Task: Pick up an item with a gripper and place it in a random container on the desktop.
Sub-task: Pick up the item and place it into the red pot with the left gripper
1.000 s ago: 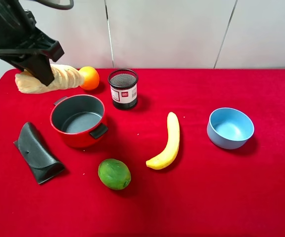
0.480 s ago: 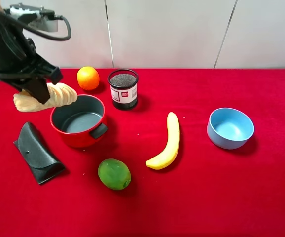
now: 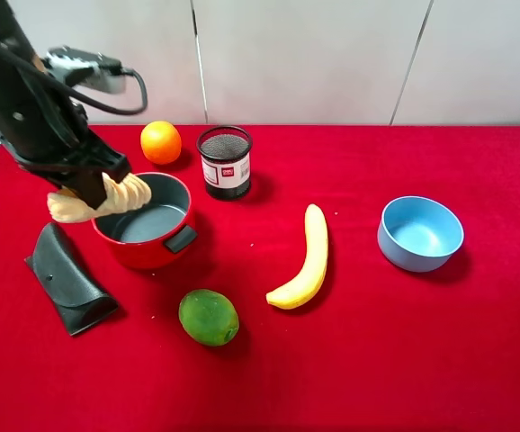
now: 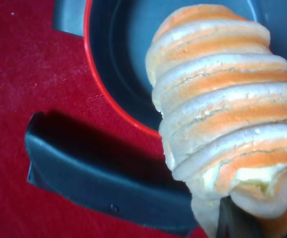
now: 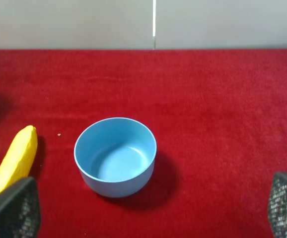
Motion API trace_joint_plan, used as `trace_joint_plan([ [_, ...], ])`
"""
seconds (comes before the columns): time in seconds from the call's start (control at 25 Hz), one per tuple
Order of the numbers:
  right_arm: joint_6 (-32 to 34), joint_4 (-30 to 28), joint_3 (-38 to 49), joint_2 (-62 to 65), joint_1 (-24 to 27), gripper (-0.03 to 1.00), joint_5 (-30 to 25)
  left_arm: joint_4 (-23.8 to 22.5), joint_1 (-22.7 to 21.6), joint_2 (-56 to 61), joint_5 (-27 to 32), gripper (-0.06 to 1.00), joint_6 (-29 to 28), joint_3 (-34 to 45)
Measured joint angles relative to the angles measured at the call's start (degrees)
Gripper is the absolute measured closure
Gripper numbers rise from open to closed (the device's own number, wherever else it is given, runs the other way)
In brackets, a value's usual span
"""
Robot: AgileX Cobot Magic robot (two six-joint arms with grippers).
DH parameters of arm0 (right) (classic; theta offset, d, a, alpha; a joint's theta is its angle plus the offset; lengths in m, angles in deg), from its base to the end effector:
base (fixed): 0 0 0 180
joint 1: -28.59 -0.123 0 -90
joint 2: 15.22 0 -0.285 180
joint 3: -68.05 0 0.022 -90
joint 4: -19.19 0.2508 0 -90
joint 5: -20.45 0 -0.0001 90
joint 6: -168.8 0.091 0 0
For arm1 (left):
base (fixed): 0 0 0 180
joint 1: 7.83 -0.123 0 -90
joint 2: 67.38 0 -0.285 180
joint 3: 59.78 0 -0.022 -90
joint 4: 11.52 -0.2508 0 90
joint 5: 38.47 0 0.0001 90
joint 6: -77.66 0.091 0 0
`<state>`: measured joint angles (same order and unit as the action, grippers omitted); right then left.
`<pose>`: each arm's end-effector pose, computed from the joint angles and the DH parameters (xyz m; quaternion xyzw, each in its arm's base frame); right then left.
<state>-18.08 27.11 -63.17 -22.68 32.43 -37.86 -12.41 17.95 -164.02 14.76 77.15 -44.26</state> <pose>-0.0033 0.0109 0.2804 -0.0235 0.8389 0.0184 0.5434 0.2674 -0.1279 0.2438 0.2207 0.9670 -0.0223 0.1254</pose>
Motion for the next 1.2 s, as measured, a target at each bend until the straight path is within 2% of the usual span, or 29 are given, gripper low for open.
trace_joint_plan([
  [0.72,0.00,0.00,0.00,0.00,0.00,0.27,0.00,-0.24,0.00,-8.80,-8.50,0.75,3.50,0.00],
  [1.2,0.00,0.00,0.00,0.00,0.00,0.27,0.00,-1.52,0.00,-8.87,-8.98,0.75,4.93,0.00],
])
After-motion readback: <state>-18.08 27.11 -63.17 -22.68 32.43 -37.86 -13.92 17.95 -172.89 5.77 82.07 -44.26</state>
